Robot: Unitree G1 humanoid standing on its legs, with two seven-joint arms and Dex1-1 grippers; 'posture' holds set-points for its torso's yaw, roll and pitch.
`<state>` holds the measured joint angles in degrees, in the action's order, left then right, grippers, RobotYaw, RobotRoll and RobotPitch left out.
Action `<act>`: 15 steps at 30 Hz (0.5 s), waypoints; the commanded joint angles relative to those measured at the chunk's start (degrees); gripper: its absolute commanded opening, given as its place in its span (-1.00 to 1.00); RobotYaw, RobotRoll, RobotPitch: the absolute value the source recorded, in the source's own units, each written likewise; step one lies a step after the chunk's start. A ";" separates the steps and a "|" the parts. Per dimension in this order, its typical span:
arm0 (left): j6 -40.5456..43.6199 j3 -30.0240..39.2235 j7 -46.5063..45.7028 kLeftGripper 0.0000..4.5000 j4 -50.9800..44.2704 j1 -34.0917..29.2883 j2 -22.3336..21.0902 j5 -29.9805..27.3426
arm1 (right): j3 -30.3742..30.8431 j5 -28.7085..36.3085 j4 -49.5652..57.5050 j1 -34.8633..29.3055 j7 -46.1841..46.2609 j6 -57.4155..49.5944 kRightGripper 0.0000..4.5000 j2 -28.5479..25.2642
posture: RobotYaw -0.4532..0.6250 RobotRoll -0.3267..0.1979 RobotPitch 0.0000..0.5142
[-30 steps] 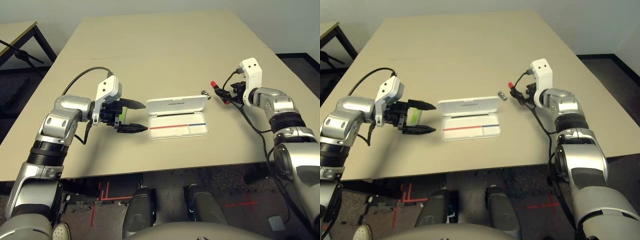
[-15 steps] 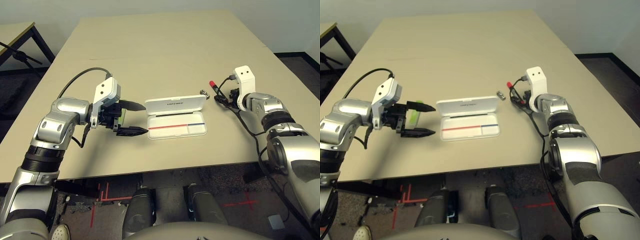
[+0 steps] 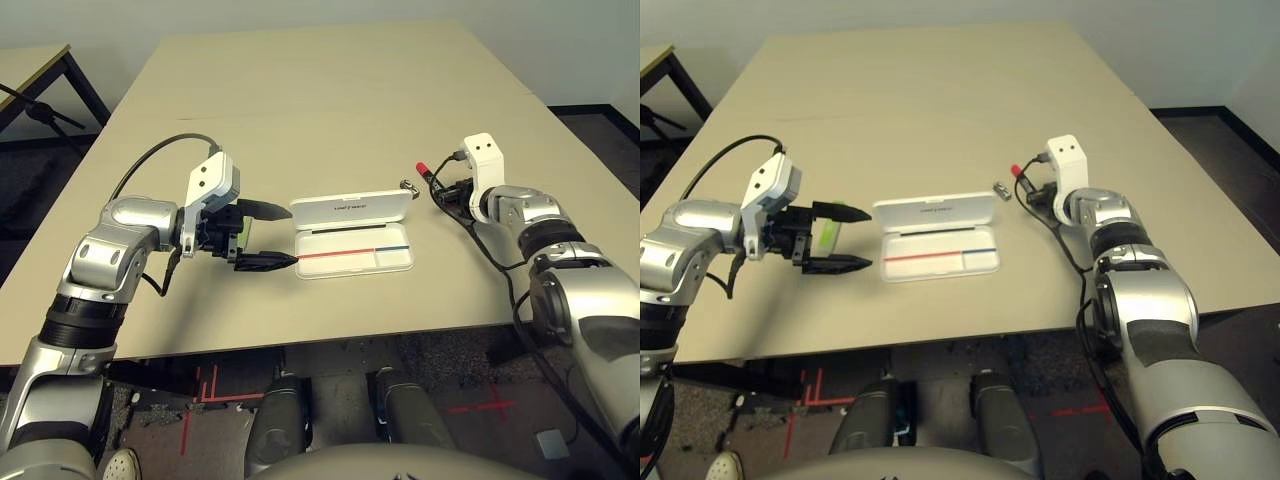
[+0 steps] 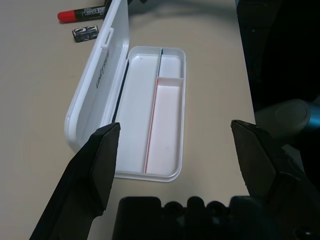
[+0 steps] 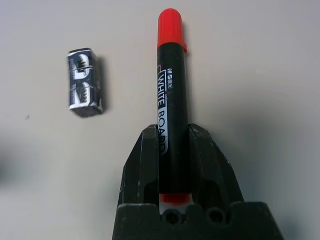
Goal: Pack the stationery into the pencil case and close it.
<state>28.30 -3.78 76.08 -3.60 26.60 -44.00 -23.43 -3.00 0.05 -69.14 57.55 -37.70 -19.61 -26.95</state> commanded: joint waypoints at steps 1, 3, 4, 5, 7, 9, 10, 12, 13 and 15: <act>0.52 -0.02 -0.10 1.00 -0.69 -0.43 -0.86 -0.58 | 1.28 -0.27 4.44 -0.02 -6.33 -2.17 -0.74 -3.69 | -0.16 0.25 -0.70; 0.55 -0.04 -0.06 1.00 -0.74 -0.48 -0.87 -0.61 | 2.27 -0.32 7.85 -0.91 -11.31 -3.83 -0.74 -6.30 | -0.17 0.25 -0.70; 0.54 -0.07 -0.01 1.00 -0.75 -0.49 -0.89 -0.61 | 2.83 -0.33 9.93 -1.50 -13.92 -4.38 -0.74 -7.73 | -0.18 0.25 -0.70; 0.55 -0.10 0.05 1.00 -0.76 -0.50 -0.90 -0.62 | 3.25 -0.16 11.99 -2.10 -16.10 -5.06 -0.74 -9.02 | -0.18 0.25 -0.69; 0.57 -0.29 0.13 1.00 -0.86 -0.53 -0.85 -0.61 | 5.31 -0.49 17.11 -3.91 -22.56 -4.89 -0.74 -12.84 | -0.20 0.25 -0.68; 0.63 -0.54 0.17 1.00 -1.06 -0.52 -0.72 -0.61 | 8.31 -1.08 23.42 -6.78 -30.33 -3.50 -0.74 -17.29 | -0.21 0.25 -0.67; 0.67 -0.68 0.26 1.00 -1.13 -0.50 -0.66 -0.66 | 9.62 -1.08 26.26 -7.92 -33.89 -4.12 -0.74 -19.28 | -0.22 0.25 -0.66; 0.72 -0.92 0.33 1.00 -1.32 -0.48 -0.50 -0.70 | 11.31 -0.93 30.72 -9.47 -38.83 -5.08 -0.74 -22.56 | -0.23 0.25 -0.65; 0.80 -1.08 0.31 1.00 -1.52 -0.47 -0.33 -0.76 | 11.98 -0.59 32.90 -10.08 -41.81 -4.93 -0.74 -24.21 | -0.24 0.25 -0.64; 0.91 -1.27 0.24 1.00 -1.76 -0.46 -0.11 -0.84 | 12.85 -0.31 35.82 -10.79 -45.12 -5.12 -0.74 -26.14 | -0.24 0.25 -0.63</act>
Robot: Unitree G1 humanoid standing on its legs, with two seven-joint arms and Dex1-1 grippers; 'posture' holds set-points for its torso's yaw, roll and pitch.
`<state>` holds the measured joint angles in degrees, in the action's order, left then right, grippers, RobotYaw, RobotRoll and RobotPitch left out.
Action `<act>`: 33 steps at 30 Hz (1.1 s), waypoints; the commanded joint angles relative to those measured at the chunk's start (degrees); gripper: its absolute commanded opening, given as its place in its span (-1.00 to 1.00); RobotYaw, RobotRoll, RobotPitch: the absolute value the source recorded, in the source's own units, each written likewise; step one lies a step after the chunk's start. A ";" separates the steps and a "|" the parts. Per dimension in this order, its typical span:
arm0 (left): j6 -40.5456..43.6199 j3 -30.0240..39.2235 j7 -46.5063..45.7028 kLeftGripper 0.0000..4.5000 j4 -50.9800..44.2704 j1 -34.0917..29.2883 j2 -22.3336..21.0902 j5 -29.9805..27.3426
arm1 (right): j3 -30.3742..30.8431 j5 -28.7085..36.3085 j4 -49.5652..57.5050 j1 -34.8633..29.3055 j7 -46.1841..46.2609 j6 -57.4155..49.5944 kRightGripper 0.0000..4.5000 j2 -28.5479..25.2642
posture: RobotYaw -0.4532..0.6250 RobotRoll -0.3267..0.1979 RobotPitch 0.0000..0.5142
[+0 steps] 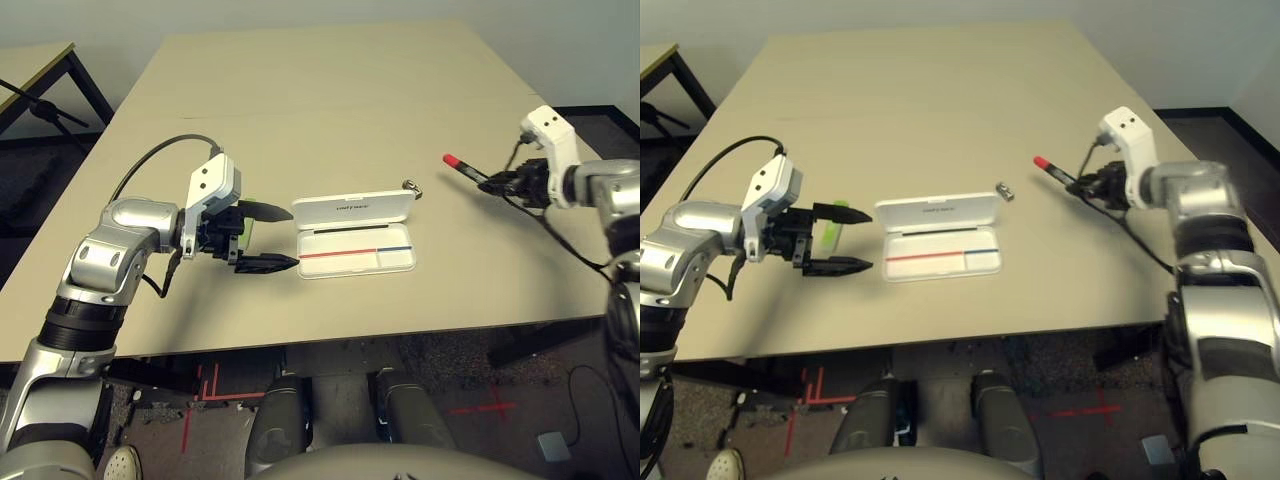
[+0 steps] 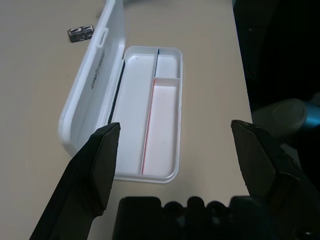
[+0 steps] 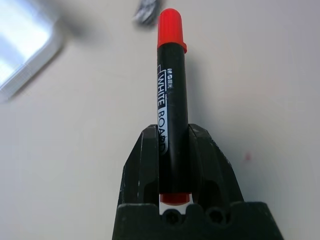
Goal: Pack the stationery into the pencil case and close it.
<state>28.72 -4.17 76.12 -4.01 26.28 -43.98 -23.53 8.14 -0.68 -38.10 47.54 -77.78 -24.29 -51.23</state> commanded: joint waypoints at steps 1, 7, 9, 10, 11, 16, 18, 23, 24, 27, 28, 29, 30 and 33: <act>0.53 -0.94 0.14 1.00 -1.48 -0.15 -0.04 -0.79 | 2.10 0.38 5.89 -0.98 -6.11 -0.64 -0.74 -2.48 | -0.24 0.25 -0.62; 1.47 -0.92 -0.13 1.00 -3.26 -0.95 -0.02 -1.64 | 1.97 5.00 14.43 -3.22 -12.92 1.12 -0.74 -3.32 | -0.23 0.25 -0.55; 1.97 -0.73 -0.34 1.00 -4.02 -1.48 -0.25 -2.03 | 2.56 5.19 16.63 -3.50 -13.57 1.93 -0.74 -2.44 | -0.22 0.25 -0.52; 2.14 -0.64 -0.43 1.00 -4.31 -1.69 -0.39 -2.21 | 2.73 5.18 17.22 -3.57 -13.52 2.18 -0.74 -2.15 | -0.22 0.25 -0.51; 2.34 -0.55 -0.55 1.00 -4.64 -1.94 -0.47 -2.40 | 2.92 5.25 17.66 -3.60 -13.74 2.23 -0.74 -1.80 | -0.22 0.25 -0.49; 3.91 -0.29 -1.20 1.00 -6.79 -3.30 -0.93 -3.40 | 6.10 6.76 20.79 -3.27 -14.72 1.60 -0.74 -0.08 | -0.19 0.25 -0.44; 4.35 -0.03 -1.35 1.00 -7.24 -3.70 -1.27 -3.64 | 6.85 6.35 21.32 -2.34 -14.05 2.59 -0.74 2.14 | -0.18 0.25 -0.42; 5.18 0.38 -1.86 1.00 -8.32 -4.59 -2.01 -4.44 | 9.08 3.94 22.24 -0.72 -9.53 6.77 -0.74 8.60 | -0.16 0.25 -0.39; 5.23 0.37 -2.02 1.00 -8.54 -4.81 -2.14 -4.58 | 9.54 2.80 21.92 -0.42 -7.46 8.27 -0.74 10.30 | -0.16 0.25 -0.39; 5.31 0.58 -2.27 1.00 -9.04 -5.41 -2.54 -5.01 | 10.61 0.75 21.17 -0.53 -4.36 12.46 -0.74 13.18 | -0.15 0.25 -0.38; 5.40 0.66 -2.35 1.00 -9.14 -5.54 -2.67 -5.15 | 10.78 0.54 20.96 -0.75 -3.84 14.01 -0.74 14.01 | -0.15 0.25 -0.38; 5.41 0.69 -2.42 1.00 -9.20 -5.63 -2.79 -5.25 | 10.92 0.32 20.90 -0.92 -3.30 14.97 -0.74 14.78 | -0.15 0.25 -0.38; 5.42 0.72 -2.49 1.00 -9.20 -5.67 -2.88 -5.33 | 11.34 -0.39 20.86 -1.02 -2.47 16.82 -0.74 15.49 | -0.15 0.25 -0.39; 5.34 0.78 -2.54 1.00 -9.04 -5.64 -2.94 -5.31 | 12.30 -1.71 20.30 -1.48 -0.62 20.41 -0.74 17.23 | -0.15 0.25 -0.39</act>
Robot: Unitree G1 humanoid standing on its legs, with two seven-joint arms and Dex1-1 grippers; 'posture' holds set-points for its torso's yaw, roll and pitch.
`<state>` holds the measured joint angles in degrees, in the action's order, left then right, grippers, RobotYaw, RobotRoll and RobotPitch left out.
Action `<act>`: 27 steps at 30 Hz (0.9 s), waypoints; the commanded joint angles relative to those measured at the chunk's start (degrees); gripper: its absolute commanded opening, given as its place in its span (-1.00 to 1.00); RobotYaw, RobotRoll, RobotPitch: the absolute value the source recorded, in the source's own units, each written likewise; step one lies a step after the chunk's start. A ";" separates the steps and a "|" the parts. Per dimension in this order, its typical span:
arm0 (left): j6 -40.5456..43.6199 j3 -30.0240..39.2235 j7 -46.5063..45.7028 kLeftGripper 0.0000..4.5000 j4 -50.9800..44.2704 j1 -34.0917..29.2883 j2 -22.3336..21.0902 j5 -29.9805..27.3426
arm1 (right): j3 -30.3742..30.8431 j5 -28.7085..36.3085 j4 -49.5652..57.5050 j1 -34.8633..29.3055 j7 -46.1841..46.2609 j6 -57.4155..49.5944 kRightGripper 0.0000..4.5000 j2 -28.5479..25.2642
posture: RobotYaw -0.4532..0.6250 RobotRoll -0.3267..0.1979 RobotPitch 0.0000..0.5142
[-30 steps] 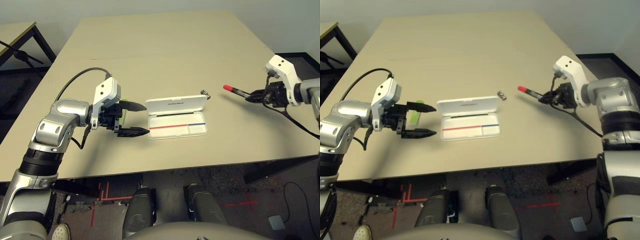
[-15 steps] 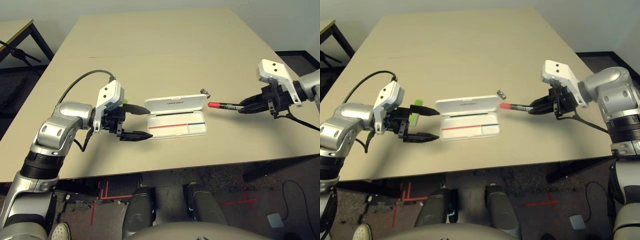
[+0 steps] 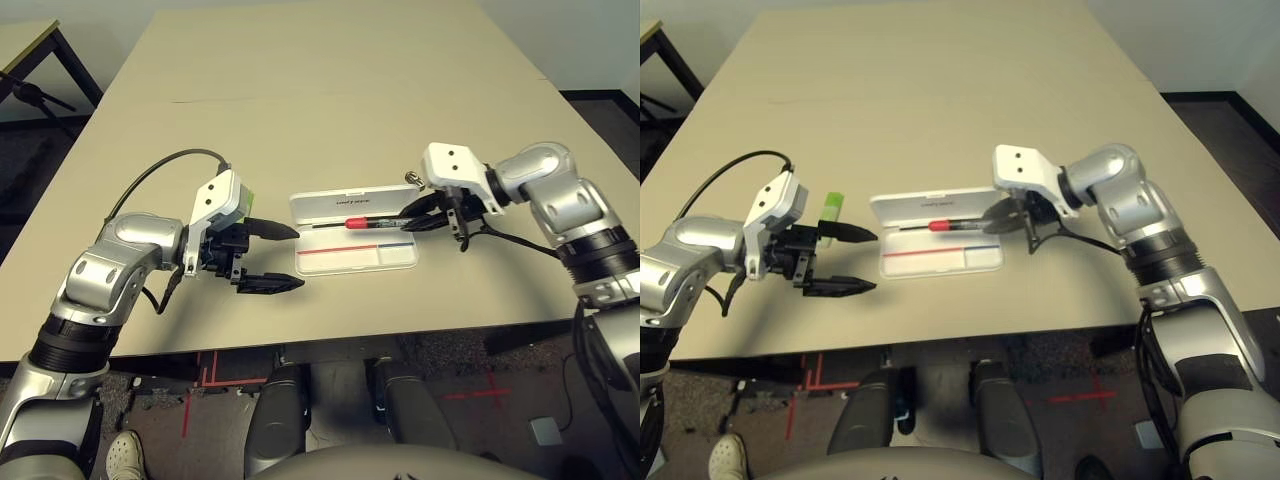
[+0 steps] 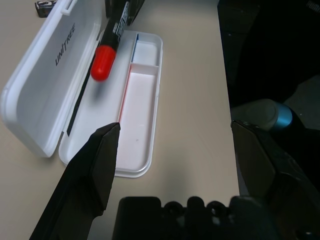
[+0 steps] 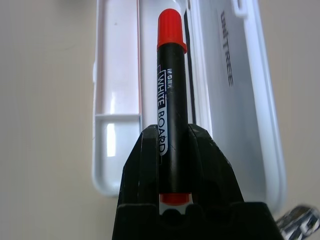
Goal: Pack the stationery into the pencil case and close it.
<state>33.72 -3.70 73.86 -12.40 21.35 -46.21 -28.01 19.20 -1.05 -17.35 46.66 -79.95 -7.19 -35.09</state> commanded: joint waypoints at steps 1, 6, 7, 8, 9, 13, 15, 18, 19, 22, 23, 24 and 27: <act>0.36 0.32 -0.31 1.00 -0.63 -0.68 -0.66 -0.79 | 1.52 -1.65 -0.80 -0.78 2.03 4.33 -0.74 1.53 | -0.15 0.25 -0.40; 0.28 0.29 -0.30 1.00 -0.36 -0.49 -0.67 -0.73 | 3.09 -3.29 -1.75 -1.30 3.08 8.09 -0.74 3.13 | -0.15 0.25 -0.40; 0.23 0.29 -0.28 1.00 -0.24 -0.44 -0.71 -0.67 | 3.14 -3.47 -1.98 -1.27 3.97 8.24 -0.74 3.84 | -0.15 0.25 -0.40; 0.17 0.30 -0.26 1.00 -0.15 -0.39 -0.75 -0.62 | 3.30 -3.63 -2.15 -1.30 4.48 8.35 -0.74 4.36 | -0.15 0.25 -0.40; 0.12 0.31 -0.25 1.00 -0.07 -0.34 -0.77 -0.58 | 3.37 -3.77 -2.32 -1.30 4.87 8.42 -0.74 4.73 | -0.14 0.25 -0.40; -0.02 0.36 -0.28 1.00 0.25 -0.20 -0.84 -0.39 | 3.31 -3.60 -2.35 -1.71 5.12 6.59 -0.29 5.46 | -0.15 0.25 -0.41; -0.01 0.46 -0.44 1.00 0.42 -0.18 -0.85 -0.31 | 3.10 -2.08 -1.12 -2.16 3.32 4.39 0.07 5.24 | -0.15 0.25 -0.41; 0.07 0.80 -1.12 1.00 0.95 -0.07 -0.53 -0.29 | 2.75 -0.78 0.66 -2.79 1.38 1.89 0.56 4.24 | -0.15 0.25 -0.42; 0.36 1.00 -1.50 1.00 1.26 0.08 -0.30 -0.45 | 2.56 -0.22 1.45 -3.10 0.46 0.98 0.72 3.54 | -0.15 0.25 -0.42; 1.22 1.65 -2.67 1.00 2.04 0.75 0.24 -1.05 | 1.54 2.86 4.41 -3.98 -3.97 -3.61 0.98 0.71 | -0.16 0.25 -0.42; 1.54 1.87 -2.97 1.00 2.23 0.98 0.34 -1.31 | 1.12 4.09 5.25 -4.17 -5.25 -4.93 0.98 -0.21 | -0.16 0.25 -0.42; 1.77 1.99 -3.15 1.00 2.36 1.13 0.40 -1.48 | 0.91 4.92 5.82 -4.27 -5.96 -5.79 0.98 -0.82 | -0.16 0.25 -0.42; 4.27 3.74 -5.42 1.00 3.09 2.19 1.02 -2.78 | -1.45 9.27 7.34 -4.78 -10.34 -9.29 0.98 -5.08 | -0.17 0.25 -0.42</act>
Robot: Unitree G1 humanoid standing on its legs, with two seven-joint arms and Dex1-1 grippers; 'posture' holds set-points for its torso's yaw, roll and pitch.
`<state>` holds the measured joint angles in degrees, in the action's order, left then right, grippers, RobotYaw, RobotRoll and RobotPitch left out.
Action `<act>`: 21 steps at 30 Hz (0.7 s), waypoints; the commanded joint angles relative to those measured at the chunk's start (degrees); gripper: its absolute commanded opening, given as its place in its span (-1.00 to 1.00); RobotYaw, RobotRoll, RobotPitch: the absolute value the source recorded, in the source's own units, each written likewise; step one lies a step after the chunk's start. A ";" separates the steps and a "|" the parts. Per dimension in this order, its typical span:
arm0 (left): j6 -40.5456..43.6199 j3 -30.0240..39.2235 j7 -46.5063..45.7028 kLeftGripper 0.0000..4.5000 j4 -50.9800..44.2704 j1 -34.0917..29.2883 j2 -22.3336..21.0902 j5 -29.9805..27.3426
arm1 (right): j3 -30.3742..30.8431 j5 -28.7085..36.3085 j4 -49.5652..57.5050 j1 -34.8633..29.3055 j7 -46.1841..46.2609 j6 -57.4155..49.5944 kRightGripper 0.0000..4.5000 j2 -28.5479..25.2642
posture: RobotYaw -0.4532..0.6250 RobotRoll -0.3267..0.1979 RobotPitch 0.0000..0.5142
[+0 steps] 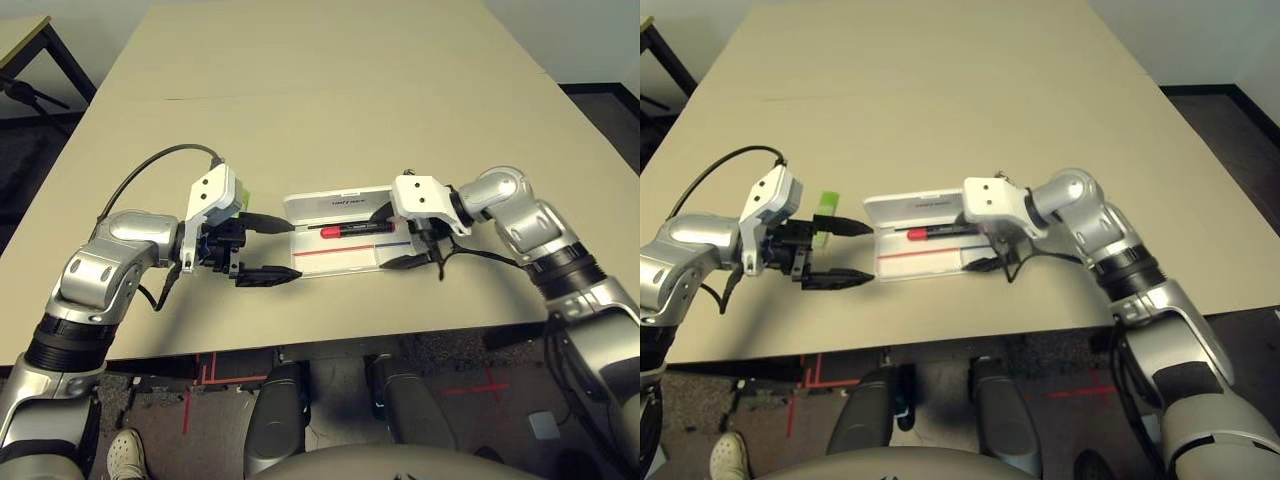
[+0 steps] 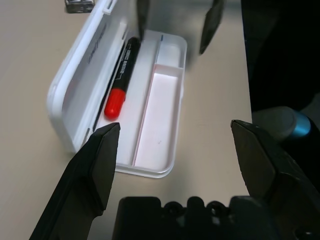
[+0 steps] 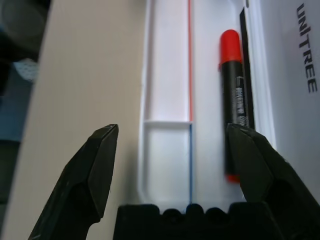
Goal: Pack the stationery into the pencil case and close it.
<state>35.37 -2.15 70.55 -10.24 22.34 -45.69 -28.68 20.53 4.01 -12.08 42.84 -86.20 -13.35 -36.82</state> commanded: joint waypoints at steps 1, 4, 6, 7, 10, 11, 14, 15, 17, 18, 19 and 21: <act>3.18 2.91 -3.13 1.00 1.30 1.60 0.73 -2.45 | -3.74 5.18 1.94 -1.08 -5.00 -3.38 0.98 -4.74 | -0.17 0.25 -0.42; 4.75 4.62 -7.20 1.00 3.20 3.11 1.76 -2.08 | -5.99 6.72 0.52 -1.29 -6.03 -3.40 0.98 -8.13 | -0.17 0.25 -0.43; 6.40 5.84 -12.76 1.00 6.30 5.24 3.45 -0.53 | -7.79 9.39 -1.15 -1.37 -6.27 -3.72 0.98 -10.53 | -0.18 0.25 -0.44; 6.97 6.54 -16.09 1.00 8.41 6.58 4.54 0.46 | -8.61 11.38 -2.39 -1.24 -6.29 -3.57 0.98 -12.04 | -0.18 0.25 -0.44; 8.37 7.80 -21.94 1.00 11.46 8.60 6.64 1.34 | -10.12 16.19 -6.04 -0.33 -6.30 -2.70 0.98 -15.03 | -0.19 0.25 -0.44; 7.83 7.56 -22.85 1.00 11.67 8.59 6.94 1.94 | -10.63 16.29 -7.22 0.01 -6.30 -2.22 0.98 -15.44 | -0.20 0.25 -0.45; 7.91 6.50 -26.33 1.00 12.62 8.19 7.49 4.25 | -11.11 17.55 -9.40 0.47 -6.30 -0.44 0.98 -16.44 | -0.21 0.25 -0.45; 7.74 6.30 -27.06 1.00 12.83 8.05 7.57 4.80 | -10.85 18.07 -9.69 0.52 -6.30 -0.07 0.98 -16.77 | -0.22 0.25 -0.45; 7.52 6.49 -29.89 1.00 13.30 7.51 8.36 6.15 | -11.07 17.81 -10.17 0.37 -6.30 0.12 0.98 -17.10 | -0.22 0.25 -0.45; 7.37 6.56 -30.95 1.00 13.47 7.31 8.63 6.69 | -11.21 17.73 -10.27 0.31 -6.30 0.08 0.98 -17.13 | -0.22 0.25 -0.45; 7.03 6.58 -31.94 1.00 13.68 7.11 8.88 7.31 | -11.32 17.69 -10.34 0.26 -6.30 0.07 0.98 -17.15 | -0.22 0.25 -0.45; 7.18 6.70 -33.82 1.00 14.09 6.43 9.38 8.35 | -11.66 17.61 -10.41 0.13 -6.30 0.02 0.98 -17.09 | -0.22 0.25 -0.45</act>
<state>42.61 4.90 38.55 3.22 29.84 -36.62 -21.96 10.06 21.34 -22.29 42.86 -92.19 -13.68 -53.32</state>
